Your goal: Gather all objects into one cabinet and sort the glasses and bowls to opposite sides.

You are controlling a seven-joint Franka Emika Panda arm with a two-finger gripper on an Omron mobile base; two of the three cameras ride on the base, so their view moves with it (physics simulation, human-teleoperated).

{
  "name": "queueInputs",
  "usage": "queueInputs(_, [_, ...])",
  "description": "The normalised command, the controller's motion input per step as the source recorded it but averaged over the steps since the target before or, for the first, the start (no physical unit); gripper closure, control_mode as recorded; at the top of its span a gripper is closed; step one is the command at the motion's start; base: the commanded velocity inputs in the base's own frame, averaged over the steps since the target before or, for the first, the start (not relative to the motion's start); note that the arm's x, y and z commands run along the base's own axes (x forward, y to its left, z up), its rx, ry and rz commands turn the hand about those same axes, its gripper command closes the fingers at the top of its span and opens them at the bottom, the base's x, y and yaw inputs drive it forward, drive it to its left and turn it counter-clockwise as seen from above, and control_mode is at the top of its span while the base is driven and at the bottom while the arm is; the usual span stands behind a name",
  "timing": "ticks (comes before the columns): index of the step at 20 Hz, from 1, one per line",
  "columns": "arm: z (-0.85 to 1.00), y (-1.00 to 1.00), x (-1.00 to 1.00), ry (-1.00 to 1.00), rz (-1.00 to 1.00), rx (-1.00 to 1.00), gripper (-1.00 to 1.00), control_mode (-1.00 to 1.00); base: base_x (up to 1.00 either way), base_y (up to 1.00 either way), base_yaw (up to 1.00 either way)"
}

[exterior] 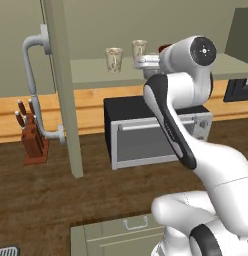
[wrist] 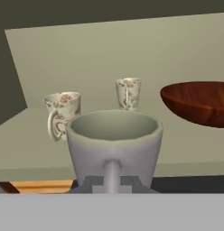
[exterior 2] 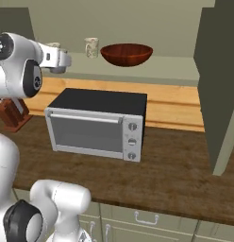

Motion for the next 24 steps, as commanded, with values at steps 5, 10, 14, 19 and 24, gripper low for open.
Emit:
queueInputs(5, [-0.05, 0.22, 0.51, 0.03, 0.00, -0.03, 1.00, -1.00, 0.00, 0.00, 0.00])
queueInputs(10, [-0.20, 0.06, 0.32, 0.00, 0.00, -0.02, 1.00, -1.00, 0.00, 0.00, 0.00])
queueInputs(14, [-0.11, 0.00, 0.31, 0.01, 0.00, 0.00, 1.00, -1.00, 0.00, 0.00, 0.00])
queueInputs(19, [-0.28, 0.00, 0.35, 0.00, 0.00, 0.00, 1.00, -1.00, 0.00, 0.00, 0.00])
queueInputs(24, [-0.20, 0.00, 0.38, 0.00, 0.00, -0.01, 1.00, -1.00, 0.00, 0.00, 0.00])
